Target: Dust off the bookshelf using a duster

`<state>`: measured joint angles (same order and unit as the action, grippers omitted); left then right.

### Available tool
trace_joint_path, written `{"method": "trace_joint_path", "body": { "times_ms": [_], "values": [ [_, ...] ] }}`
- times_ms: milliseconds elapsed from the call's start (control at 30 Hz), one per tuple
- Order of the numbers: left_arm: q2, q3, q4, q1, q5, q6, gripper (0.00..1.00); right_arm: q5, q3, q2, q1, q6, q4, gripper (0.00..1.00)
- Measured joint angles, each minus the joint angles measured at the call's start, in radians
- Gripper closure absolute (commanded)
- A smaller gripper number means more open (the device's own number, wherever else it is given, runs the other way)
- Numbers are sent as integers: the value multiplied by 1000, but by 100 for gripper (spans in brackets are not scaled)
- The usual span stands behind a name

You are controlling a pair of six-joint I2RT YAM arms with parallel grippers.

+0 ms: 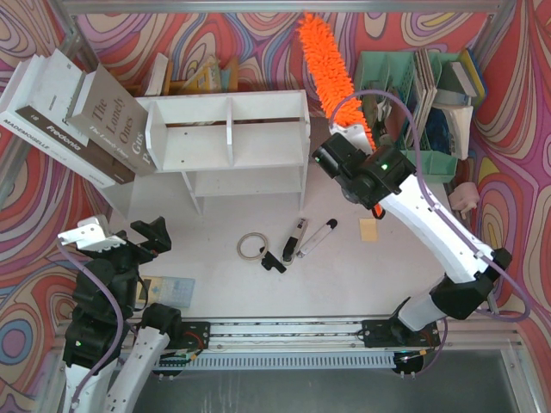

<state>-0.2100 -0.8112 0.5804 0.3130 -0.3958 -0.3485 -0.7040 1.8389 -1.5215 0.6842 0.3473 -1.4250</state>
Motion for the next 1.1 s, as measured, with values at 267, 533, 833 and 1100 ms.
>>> {"method": "trace_joint_path", "body": {
  "times_ms": [267,533,833,1100],
  "values": [
    [0,0,0,0,3,0,2,31,8,81,-29,-58,69,100],
    [-3,0,0,-2,3,0,2,187,20,119,-29,-110,158,100],
    [-9,0,0,-10,7,0,2,256,-10,48,77,-115,171,100],
    [-9,0,0,-13,8,0,2,171,-35,20,90,-89,164,100]
  ]
}}
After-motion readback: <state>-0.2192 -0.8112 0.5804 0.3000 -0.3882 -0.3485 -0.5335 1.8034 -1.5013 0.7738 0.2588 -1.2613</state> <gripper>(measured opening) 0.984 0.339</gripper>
